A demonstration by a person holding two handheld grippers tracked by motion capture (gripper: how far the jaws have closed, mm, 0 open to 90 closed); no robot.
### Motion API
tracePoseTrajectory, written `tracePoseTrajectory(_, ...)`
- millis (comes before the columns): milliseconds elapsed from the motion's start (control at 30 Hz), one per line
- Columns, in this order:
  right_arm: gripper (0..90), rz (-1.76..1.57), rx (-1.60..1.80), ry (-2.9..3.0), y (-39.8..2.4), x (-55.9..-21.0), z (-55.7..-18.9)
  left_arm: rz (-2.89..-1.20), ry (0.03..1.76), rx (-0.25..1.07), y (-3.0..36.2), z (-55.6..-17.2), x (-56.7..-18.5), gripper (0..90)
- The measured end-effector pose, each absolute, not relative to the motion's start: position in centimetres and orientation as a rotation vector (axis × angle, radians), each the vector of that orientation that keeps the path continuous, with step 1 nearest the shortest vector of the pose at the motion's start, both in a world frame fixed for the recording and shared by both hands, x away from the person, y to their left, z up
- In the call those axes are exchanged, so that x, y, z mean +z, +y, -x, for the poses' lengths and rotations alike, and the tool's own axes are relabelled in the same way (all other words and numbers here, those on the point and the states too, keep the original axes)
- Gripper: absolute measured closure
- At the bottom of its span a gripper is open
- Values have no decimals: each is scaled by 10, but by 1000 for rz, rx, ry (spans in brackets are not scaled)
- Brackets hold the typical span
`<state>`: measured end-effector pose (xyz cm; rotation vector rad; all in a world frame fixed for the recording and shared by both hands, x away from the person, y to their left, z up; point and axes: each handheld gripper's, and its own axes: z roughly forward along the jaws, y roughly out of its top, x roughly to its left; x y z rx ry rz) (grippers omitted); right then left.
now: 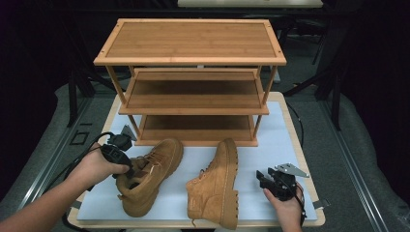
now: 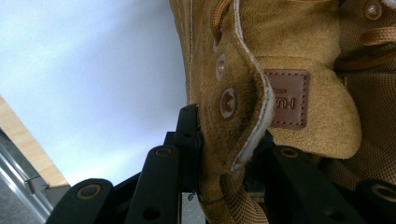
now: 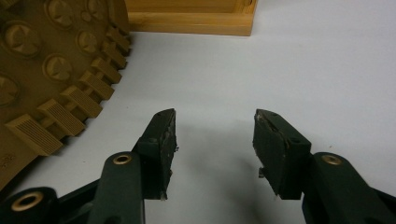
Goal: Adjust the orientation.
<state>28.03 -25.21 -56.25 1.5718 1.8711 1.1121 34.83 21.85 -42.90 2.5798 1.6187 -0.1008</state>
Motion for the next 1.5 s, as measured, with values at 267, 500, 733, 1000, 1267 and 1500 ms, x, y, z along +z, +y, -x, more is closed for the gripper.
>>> tracePoseTrajectory(267,489,-1586,1098,1872,-253,-562,-280,-2559,1634,-152,220,-350,-428,778)
tracePoseTrajectory(500,489,-1585,1119,1856,-254,-563,-281,-2484,1626,-260,232,-354,-431,793)
tracePoseTrajectory(733,485,-1599,1105,1860,-255,-563,-281,-2296,1638,-436,249,-353,-439,804)
tracePoseTrajectory(1000,485,-1604,1106,1861,-256,-564,-281,-2163,1620,-515,260,-348,-438,814)
tracePoseTrajectory(1267,485,-1616,1101,1854,-257,-563,-281,-2097,1598,-499,261,-336,-412,816)
tracePoseTrajectory(1500,485,-1614,1130,1836,-258,-564,-282,-2087,1551,-492,265,-328,-387,815)
